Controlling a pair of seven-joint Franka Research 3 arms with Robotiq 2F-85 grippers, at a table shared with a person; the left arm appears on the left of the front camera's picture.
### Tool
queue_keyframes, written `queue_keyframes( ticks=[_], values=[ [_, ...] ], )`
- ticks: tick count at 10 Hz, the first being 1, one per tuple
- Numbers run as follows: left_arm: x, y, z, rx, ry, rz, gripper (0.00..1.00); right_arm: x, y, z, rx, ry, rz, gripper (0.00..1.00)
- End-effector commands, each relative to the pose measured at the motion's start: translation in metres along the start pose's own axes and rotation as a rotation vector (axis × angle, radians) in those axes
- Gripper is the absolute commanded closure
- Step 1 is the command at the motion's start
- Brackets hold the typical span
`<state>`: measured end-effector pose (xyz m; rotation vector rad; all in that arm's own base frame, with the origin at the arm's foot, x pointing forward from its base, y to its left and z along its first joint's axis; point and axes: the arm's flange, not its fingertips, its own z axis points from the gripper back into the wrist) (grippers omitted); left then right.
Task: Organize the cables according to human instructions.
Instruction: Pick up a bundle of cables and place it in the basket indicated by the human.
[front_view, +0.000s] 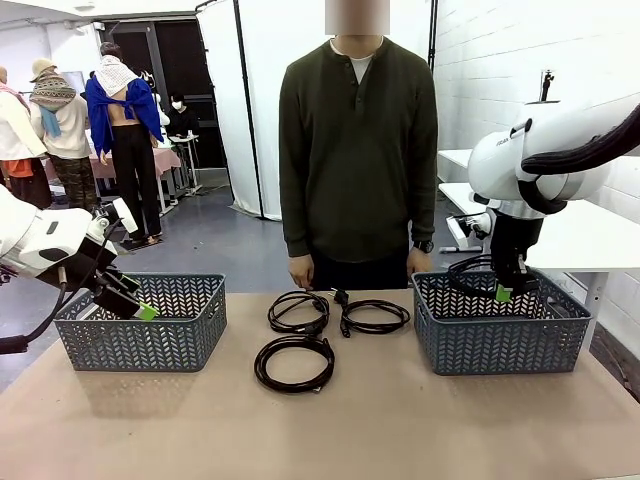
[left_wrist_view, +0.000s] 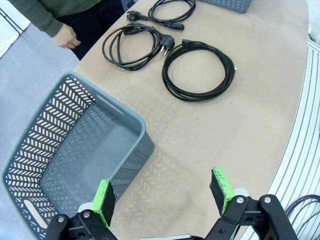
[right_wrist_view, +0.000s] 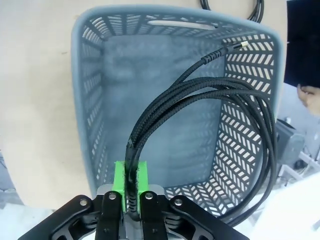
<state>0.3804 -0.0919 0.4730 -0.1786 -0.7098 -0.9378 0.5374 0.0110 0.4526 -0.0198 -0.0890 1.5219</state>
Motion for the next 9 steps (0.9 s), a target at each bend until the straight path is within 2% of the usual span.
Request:
queue_keyframes(
  ticks=[1, 3, 4, 8, 9],
  values=[
    [-0.0012, 0.0021, -0.0014, -0.005, -0.008, 0.011, 0.0, -0.0058, -0.0121, -0.0003, -0.007, -0.023, 0.044, 1.0],
    [-0.0012, 0.0021, -0.0014, -0.005, -0.008, 0.011, 0.0, -0.0052, -0.0158, -0.002, -0.003, -0.027, 0.045, 1.0],
    [-0.0012, 0.0021, -0.0014, -0.005, -0.008, 0.011, 0.0, -0.0043, -0.0174, -0.0031, 0.009, -0.023, 0.04, 0.9],
    [-0.0012, 0.0021, -0.0014, -0.005, -0.008, 0.011, 0.0, -0.0039, -0.0209, -0.0085, 0.007, -0.037, -0.011, 0.13],
    [-0.0012, 0.0021, -0.0014, -0.005, -0.008, 0.011, 0.0, -0.0055, -0.0214, -0.006, 0.005, -0.042, -0.029, 0.0]
  ],
)
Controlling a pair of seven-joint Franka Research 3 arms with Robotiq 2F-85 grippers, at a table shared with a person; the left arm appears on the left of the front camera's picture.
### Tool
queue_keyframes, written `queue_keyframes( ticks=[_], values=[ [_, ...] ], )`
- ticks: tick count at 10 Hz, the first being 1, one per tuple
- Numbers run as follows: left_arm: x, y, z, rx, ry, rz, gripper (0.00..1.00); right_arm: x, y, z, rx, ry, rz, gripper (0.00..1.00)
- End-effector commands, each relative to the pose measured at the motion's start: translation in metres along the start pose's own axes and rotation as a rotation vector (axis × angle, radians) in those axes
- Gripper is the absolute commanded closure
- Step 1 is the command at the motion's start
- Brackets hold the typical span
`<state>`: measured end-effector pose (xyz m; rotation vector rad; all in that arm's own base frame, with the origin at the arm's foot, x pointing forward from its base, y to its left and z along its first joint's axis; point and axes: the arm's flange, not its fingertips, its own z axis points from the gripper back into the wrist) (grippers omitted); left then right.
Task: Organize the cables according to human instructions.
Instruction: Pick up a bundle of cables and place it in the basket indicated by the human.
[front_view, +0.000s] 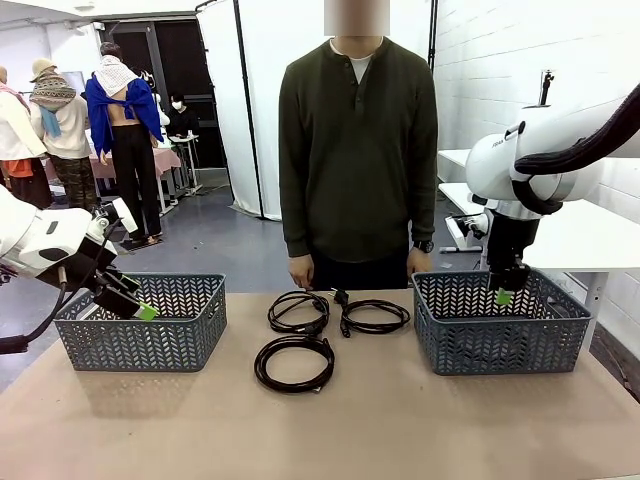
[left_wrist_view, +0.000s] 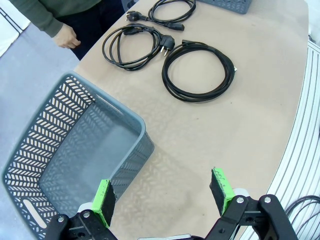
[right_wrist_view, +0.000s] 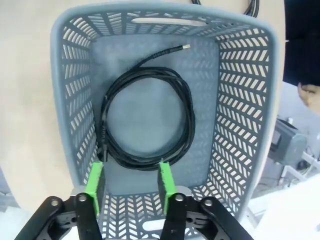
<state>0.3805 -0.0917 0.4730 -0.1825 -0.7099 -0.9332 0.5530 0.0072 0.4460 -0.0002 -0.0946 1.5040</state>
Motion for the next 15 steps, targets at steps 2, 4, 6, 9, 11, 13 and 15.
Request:
queue_keyframes(
  ticks=[2, 4, 6, 9, 11, 13, 15],
  values=[
    [-0.001, 0.002, -0.001, -0.004, -0.006, 0.006, 0.0, -0.003, -0.007, 0.006, -0.003, -0.028, -0.027, 0.0],
    [-0.001, 0.002, -0.001, -0.004, -0.006, 0.006, 0.0, -0.004, -0.009, 0.01, -0.001, -0.019, -0.049, 0.0],
    [-0.001, 0.002, -0.001, -0.004, -0.006, 0.006, 0.0, -0.007, -0.015, 0.016, -0.006, -0.023, -0.128, 0.0],
    [-0.001, 0.002, -0.001, -0.004, -0.006, 0.006, 0.0, -0.007, -0.005, 0.01, -0.012, -0.013, -0.047, 0.0],
    [-0.001, 0.002, -0.001, -0.004, -0.006, 0.006, 0.0, -0.007, -0.005, 0.01, -0.012, -0.013, -0.047, 0.0],
    [-0.001, 0.002, -0.001, -0.004, -0.006, 0.006, 0.0, -0.007, -0.005, 0.01, -0.012, -0.013, -0.047, 0.0],
    [-0.001, 0.002, -0.001, -0.004, -0.006, 0.006, 0.0, -0.007, -0.005, 0.01, -0.012, -0.013, -0.047, 0.0]
  ],
)
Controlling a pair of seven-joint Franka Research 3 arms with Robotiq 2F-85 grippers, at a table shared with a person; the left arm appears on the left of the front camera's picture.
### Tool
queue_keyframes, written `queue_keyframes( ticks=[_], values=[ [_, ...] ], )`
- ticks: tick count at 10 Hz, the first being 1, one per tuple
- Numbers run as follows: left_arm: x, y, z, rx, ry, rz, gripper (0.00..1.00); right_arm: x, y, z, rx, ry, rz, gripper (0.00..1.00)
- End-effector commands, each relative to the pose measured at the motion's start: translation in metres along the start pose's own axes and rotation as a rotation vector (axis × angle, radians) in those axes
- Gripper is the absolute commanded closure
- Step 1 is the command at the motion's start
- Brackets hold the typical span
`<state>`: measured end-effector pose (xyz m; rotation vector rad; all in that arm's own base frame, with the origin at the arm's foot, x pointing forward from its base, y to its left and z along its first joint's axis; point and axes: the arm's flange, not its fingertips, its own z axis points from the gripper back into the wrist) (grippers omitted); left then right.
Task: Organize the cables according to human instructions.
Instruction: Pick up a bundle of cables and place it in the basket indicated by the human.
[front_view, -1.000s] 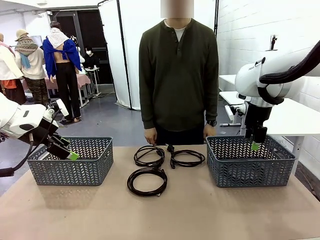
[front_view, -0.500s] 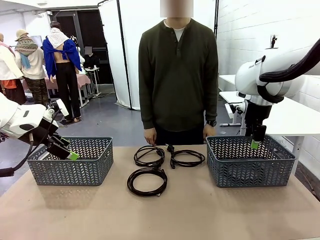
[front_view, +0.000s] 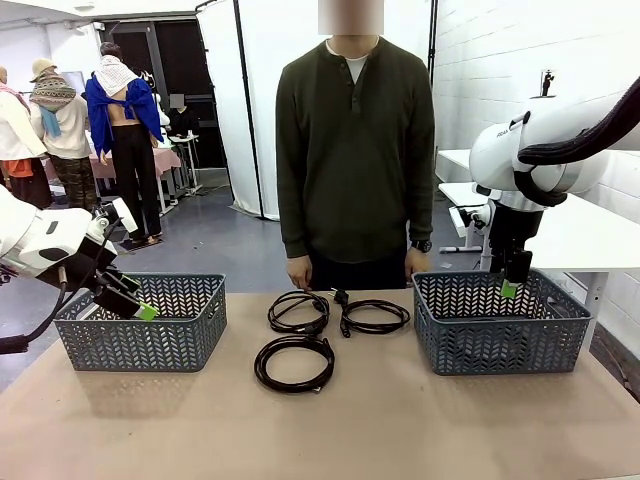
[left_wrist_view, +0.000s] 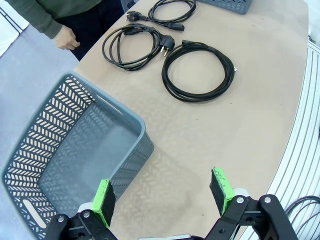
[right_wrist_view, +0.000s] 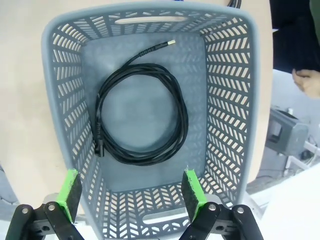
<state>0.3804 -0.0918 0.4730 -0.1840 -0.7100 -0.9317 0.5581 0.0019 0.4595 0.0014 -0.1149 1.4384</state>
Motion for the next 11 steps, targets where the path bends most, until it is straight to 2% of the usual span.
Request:
queue_keyframes(
  ticks=[1, 5, 6, 11],
  values=[
    [-0.001, 0.002, -0.001, -0.003, -0.005, 0.004, 0.0, -0.003, 0.001, -0.003, 0.002, 0.001, 0.018, 0.0],
    [-0.001, 0.002, -0.001, -0.003, -0.005, 0.004, 0.0, 0.0, 0.0, 0.0, 0.0, 0.0, 0.0, 0.0],
    [-0.001, 0.002, -0.001, -0.003, -0.005, 0.004, 0.0, 0.006, 0.004, 0.008, 0.003, -0.059, -0.076, 0.0],
    [-0.001, 0.002, -0.001, -0.003, -0.005, 0.004, 0.0, 0.019, 0.074, 0.036, -0.045, -0.221, -0.239, 0.0]
  ],
)
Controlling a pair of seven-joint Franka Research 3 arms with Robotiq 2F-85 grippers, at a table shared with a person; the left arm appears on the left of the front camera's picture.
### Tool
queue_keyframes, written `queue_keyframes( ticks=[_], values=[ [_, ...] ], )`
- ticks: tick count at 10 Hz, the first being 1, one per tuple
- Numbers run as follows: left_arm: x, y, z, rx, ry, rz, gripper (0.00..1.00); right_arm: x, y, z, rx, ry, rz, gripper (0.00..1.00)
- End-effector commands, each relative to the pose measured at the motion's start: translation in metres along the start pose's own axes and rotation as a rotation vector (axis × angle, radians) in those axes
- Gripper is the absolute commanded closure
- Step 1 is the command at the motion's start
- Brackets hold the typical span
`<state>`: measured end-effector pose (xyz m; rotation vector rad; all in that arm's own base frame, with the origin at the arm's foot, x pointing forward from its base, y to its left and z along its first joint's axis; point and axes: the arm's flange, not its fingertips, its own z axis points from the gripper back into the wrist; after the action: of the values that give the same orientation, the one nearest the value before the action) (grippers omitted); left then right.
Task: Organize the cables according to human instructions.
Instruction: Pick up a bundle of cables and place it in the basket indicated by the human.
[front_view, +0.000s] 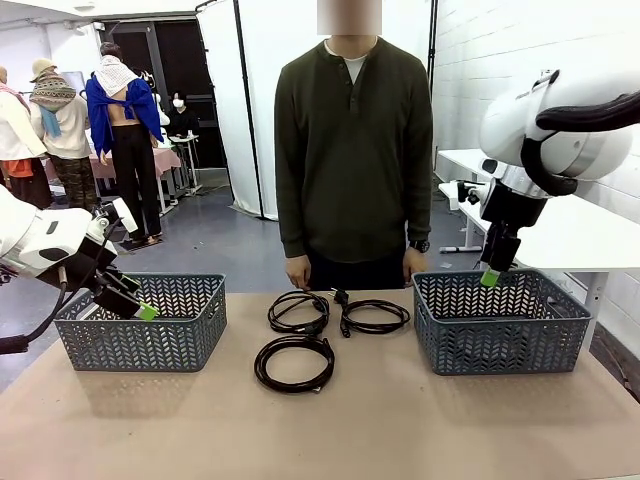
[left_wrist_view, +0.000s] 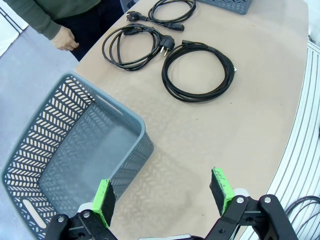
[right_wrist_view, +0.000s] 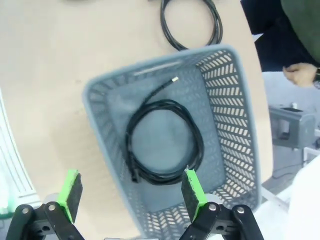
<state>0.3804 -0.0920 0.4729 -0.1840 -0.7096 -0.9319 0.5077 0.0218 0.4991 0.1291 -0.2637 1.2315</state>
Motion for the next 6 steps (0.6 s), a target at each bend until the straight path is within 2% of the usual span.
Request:
queue_keyframes(
  ticks=[1, 3, 6],
  values=[
    [-0.001, 0.002, -0.001, -0.003, -0.006, 0.004, 0.0, -0.003, 0.043, -0.006, -0.029, -0.092, -0.067, 0.0],
    [-0.001, 0.002, -0.001, -0.003, -0.006, 0.004, 0.0, -0.001, 0.082, -0.01, -0.038, -0.186, -0.095, 0.0],
    [-0.001, 0.002, -0.001, -0.003, -0.006, 0.004, 0.0, 0.011, 0.117, -0.035, -0.02, -0.237, -0.091, 0.0]
  ],
)
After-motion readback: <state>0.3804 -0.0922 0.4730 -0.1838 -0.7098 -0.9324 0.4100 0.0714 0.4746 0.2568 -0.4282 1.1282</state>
